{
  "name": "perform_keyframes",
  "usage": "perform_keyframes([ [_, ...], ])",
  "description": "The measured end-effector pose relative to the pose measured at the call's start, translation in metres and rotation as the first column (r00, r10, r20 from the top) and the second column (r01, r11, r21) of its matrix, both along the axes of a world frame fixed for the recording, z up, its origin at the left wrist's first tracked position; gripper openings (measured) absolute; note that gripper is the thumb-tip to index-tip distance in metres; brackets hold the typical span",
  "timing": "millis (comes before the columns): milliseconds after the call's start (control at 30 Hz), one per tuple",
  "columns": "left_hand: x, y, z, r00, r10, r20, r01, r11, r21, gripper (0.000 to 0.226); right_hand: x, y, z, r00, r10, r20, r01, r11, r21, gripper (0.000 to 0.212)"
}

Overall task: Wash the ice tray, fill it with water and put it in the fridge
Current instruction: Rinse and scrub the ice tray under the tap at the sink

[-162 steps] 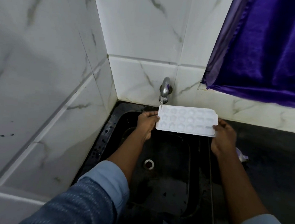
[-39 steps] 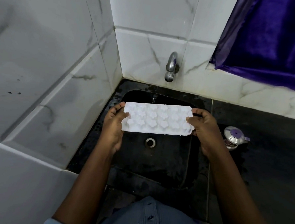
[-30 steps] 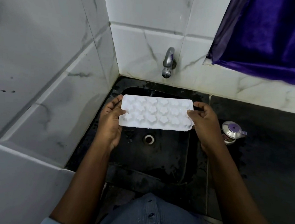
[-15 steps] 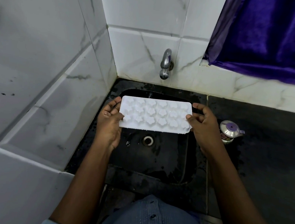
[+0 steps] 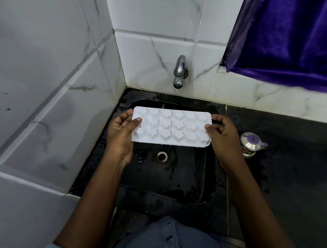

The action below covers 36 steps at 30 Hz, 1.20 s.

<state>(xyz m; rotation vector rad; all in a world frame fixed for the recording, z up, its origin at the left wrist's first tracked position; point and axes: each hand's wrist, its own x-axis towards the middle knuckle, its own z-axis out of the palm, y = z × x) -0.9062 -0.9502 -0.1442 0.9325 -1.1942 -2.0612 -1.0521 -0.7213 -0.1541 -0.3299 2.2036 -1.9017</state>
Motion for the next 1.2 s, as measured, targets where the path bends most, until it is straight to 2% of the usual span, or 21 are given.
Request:
perform_keyframes([
  [133, 0.001, -0.001, -0.005, 1.0, -0.013, 0.014, 0.013, 1.0, 0.016, 0.043, 0.0, 0.0, -0.002, 1.0, -0.002, -0.024, 0.002, 1.0, 0.013, 0.025],
  [233, 0.002, -0.006, -0.01, 0.999, -0.046, -0.012, 0.047, 0.992, 0.117, 0.04, -0.001, 0.001, -0.004, 1.0, 0.016, -0.02, -0.015, 0.999, 0.044, 0.027],
  [367, 0.0, -0.009, -0.017, 0.999, -0.053, -0.006, 0.053, 0.976, 0.21, 0.008, -0.002, 0.003, -0.006, 0.999, -0.002, -0.053, 0.008, 0.994, 0.108, 0.026],
  [467, -0.002, -0.01, -0.019, 0.999, -0.033, 0.01, 0.03, 0.973, 0.227, 0.012, -0.001, 0.005, -0.007, 0.997, 0.009, -0.07, 0.002, 0.988, 0.152, 0.025],
  [567, -0.001, -0.011, -0.017, 0.998, -0.069, -0.002, 0.068, 0.976, 0.206, 0.011, 0.0, 0.006, -0.006, 0.994, 0.039, -0.104, -0.021, 0.985, 0.173, 0.029],
  [700, -0.001, -0.01, -0.012, 0.998, -0.065, 0.015, 0.063, 0.992, 0.112, 0.029, -0.002, 0.007, -0.008, 0.991, 0.059, -0.117, -0.042, 0.988, 0.146, 0.051],
  [767, -0.002, -0.009, -0.012, 0.998, -0.055, 0.043, 0.053, 0.998, 0.035, 0.022, -0.003, 0.006, -0.008, 0.994, 0.059, -0.097, -0.046, 0.99, 0.132, 0.069],
  [833, -0.002, -0.007, -0.013, 0.996, -0.028, 0.079, 0.03, 0.999, -0.033, 0.017, -0.002, 0.004, -0.008, 0.993, 0.08, -0.09, -0.07, 0.992, 0.106, 0.077],
  [933, -0.003, -0.005, -0.015, 0.991, -0.036, 0.129, 0.048, 0.995, -0.092, 0.025, -0.002, 0.003, -0.006, 0.986, 0.113, -0.119, -0.107, 0.993, 0.055, 0.068],
  [1033, -0.002, -0.001, -0.013, 0.988, -0.12, 0.092, 0.125, 0.991, -0.044, 0.055, 0.001, -0.001, -0.001, 0.993, 0.084, -0.087, -0.091, 0.993, -0.075, 0.053],
  [1133, -0.004, 0.001, -0.013, 0.993, -0.098, 0.072, 0.094, 0.994, 0.061, 0.058, 0.004, -0.005, 0.001, 0.997, 0.075, 0.035, -0.067, 0.978, -0.197, 0.031],
  [1200, -0.005, 0.004, -0.01, 0.995, -0.065, 0.073, 0.057, 0.992, 0.114, 0.051, 0.007, -0.007, 0.001, 0.987, 0.111, 0.114, -0.086, 0.975, -0.206, 0.024],
])
